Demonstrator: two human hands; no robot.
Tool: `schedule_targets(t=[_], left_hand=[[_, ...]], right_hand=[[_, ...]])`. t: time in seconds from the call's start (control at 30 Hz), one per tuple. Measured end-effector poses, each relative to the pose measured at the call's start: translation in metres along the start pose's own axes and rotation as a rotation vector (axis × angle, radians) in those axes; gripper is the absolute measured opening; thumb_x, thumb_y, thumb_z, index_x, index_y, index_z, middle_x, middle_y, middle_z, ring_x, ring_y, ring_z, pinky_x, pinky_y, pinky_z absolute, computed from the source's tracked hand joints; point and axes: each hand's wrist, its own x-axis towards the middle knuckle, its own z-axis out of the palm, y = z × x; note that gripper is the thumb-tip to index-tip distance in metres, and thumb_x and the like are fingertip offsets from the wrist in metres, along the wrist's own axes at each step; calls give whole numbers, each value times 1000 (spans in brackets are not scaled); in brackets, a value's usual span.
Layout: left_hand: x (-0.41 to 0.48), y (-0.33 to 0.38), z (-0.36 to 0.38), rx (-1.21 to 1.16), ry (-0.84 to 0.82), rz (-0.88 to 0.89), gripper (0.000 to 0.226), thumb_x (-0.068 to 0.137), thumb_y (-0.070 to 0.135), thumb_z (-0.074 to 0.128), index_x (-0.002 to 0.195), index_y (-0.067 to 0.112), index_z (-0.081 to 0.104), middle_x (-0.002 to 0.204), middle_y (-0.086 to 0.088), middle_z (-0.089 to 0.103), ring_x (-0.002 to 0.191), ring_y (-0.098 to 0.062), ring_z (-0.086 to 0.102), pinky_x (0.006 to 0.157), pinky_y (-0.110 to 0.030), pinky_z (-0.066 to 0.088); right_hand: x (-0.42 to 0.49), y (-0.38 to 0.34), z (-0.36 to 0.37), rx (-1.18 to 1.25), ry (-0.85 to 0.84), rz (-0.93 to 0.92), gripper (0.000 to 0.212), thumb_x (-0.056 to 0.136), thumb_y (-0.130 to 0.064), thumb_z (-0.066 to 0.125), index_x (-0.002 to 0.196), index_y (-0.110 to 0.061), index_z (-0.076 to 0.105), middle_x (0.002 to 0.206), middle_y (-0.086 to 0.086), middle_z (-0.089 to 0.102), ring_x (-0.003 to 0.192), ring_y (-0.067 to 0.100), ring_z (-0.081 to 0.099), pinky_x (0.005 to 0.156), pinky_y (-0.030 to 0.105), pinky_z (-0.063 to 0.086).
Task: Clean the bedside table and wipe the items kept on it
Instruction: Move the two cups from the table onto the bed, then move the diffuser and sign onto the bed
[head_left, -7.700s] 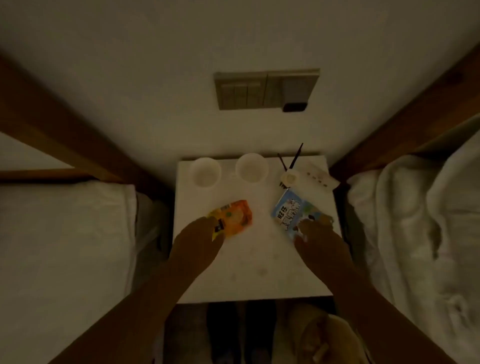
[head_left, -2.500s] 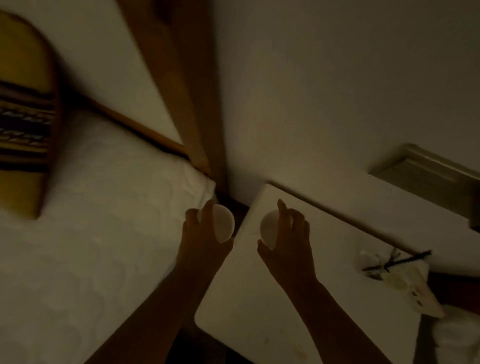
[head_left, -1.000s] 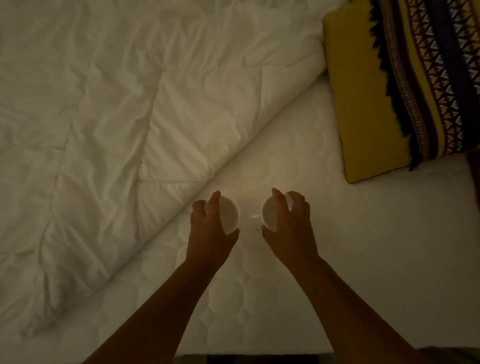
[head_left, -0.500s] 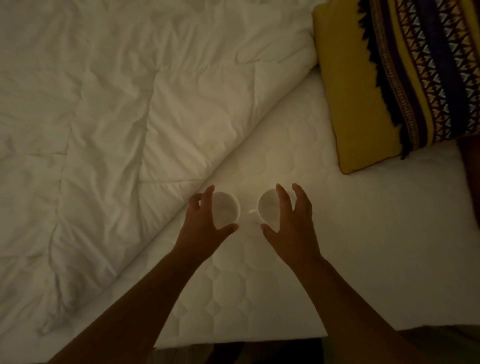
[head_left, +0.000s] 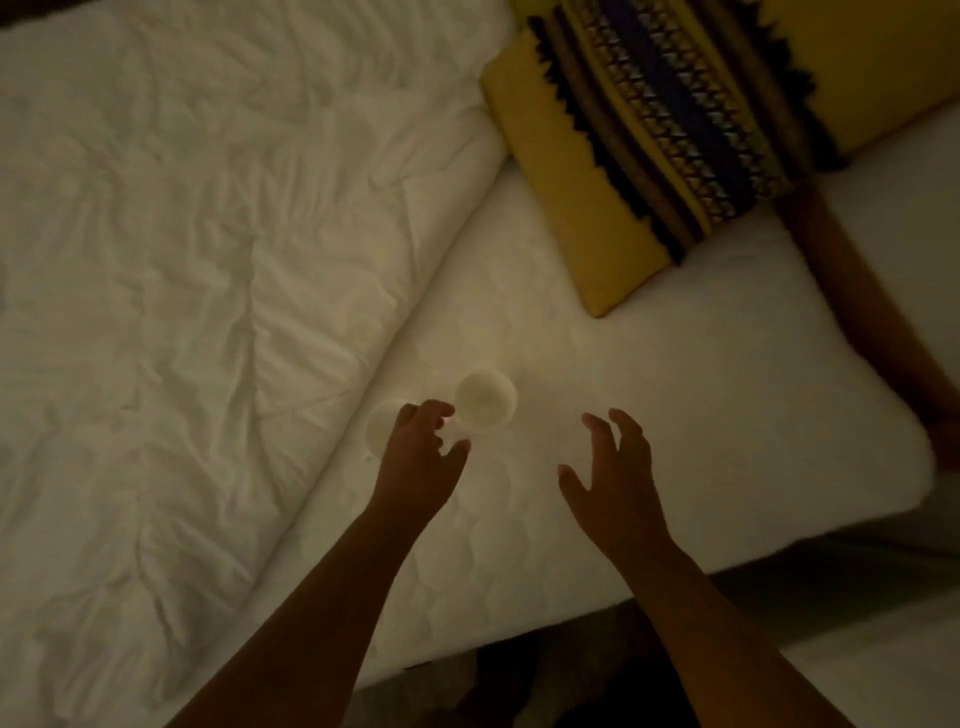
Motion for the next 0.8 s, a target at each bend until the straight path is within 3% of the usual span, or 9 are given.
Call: schedule_targets(t=[0.2,0.43,0.5,0.57,0.8], left_hand=[[-41,85,73,140,-304,232,30,85,29,68,112,23,58,100,6,59,80,-5,58,73,-19,47],[-109,181,195,265,-573,409,27,88,29,63,113,27,54,96,11,58,80,-1,54,64,-11,40],[-128,208,223,305,-687,452,30,90,25,60,120,23,53,107,3,62,90,-9,59,76,-20,49],[-151,238,253,373,-799,515,38,93,25,57,129,17,50,117,-5,61,102,-18,59,87,-28,47],[-236,314,344,473,-893,880,30,91,29,61,118,19,51,90,0,66,76,-10,58,59,-14,38]], right_hand=[[-45,94,-62,137,15,214,46,92,-31,57,135,-17,46,140,7,41,128,22,40,105,35,40],[-139,223,-109,262,49,490,46,95,-33,53,138,-17,42,136,6,50,124,22,49,100,32,41],[-171,254,-116,262,41,545,49,96,-35,52,140,-17,41,135,6,53,122,20,51,103,31,40],[-208,286,-123,278,76,603,46,94,-36,53,136,-19,43,126,4,58,116,19,55,100,32,44],[-322,369,-143,331,202,789,40,91,-39,54,127,-23,45,113,0,64,102,15,61,82,24,44]])
